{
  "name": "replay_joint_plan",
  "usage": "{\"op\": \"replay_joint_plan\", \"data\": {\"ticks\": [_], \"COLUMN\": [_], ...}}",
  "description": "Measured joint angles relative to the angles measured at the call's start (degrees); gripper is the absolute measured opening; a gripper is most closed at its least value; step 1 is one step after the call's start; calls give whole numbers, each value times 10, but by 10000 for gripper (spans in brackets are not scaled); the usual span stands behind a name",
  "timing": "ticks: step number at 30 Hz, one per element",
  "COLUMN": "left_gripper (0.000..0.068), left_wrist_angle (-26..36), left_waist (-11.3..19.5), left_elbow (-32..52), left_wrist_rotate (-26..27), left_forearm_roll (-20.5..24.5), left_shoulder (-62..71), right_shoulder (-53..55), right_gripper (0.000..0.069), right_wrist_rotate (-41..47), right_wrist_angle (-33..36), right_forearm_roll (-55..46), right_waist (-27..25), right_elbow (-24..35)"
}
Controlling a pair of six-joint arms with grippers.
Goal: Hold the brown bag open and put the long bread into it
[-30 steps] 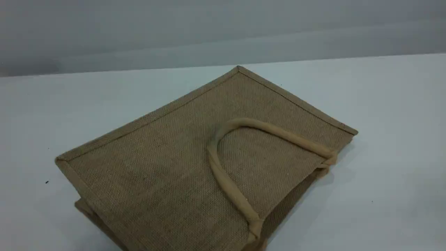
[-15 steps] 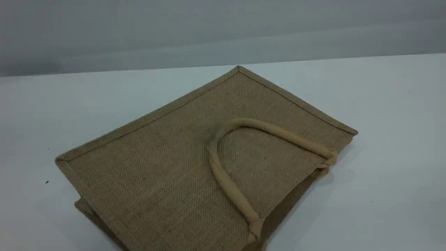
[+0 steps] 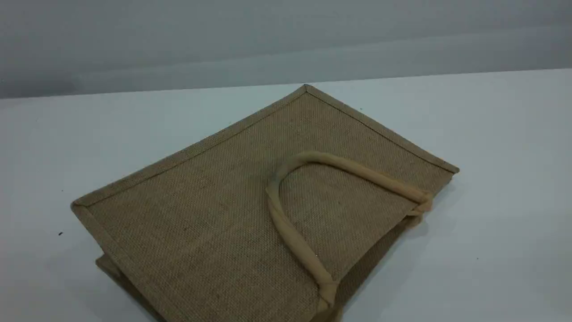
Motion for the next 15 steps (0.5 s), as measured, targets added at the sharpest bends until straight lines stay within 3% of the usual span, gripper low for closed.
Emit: {"op": "replay_joint_plan", "data": {"ticks": [5,11,15], "left_gripper": [559,559,559], "left_wrist_angle": [-8,-46,-39], "left_waist": [0,0,0], "left_elbow": [36,58,64], "left_wrist_rotate": [-25,-24,-24], "left_forearm_roll": [27,26,26], "left_shoulder": [-76,-136,-137], "right_shoulder": [0,0,0], "right_gripper": [491,491,491], "right_wrist_rotate": [0,0,0], "right_wrist_angle": [0,0,0], "right_forearm_roll": [0,0,1], "right_waist": [0,0,0], "right_elbow": [0,0,0]}}
